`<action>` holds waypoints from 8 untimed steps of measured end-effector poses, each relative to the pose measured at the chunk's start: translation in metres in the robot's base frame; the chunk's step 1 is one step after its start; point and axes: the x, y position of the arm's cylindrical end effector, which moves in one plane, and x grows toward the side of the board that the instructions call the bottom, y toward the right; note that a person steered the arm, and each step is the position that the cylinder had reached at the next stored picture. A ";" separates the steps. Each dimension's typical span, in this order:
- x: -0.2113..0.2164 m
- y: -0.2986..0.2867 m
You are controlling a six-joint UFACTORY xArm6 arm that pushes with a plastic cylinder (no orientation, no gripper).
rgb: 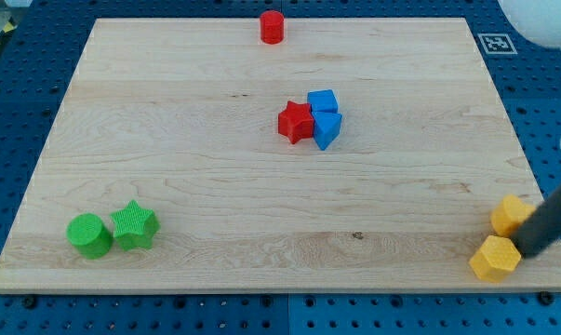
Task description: Move the yellow heart upwards slightly
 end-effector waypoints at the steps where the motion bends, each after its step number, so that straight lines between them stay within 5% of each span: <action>1: -0.052 0.000; 2: -0.062 0.001; 3: -0.023 0.021; 4: -0.043 0.033; 6: -0.173 -0.005; 8: -0.109 0.040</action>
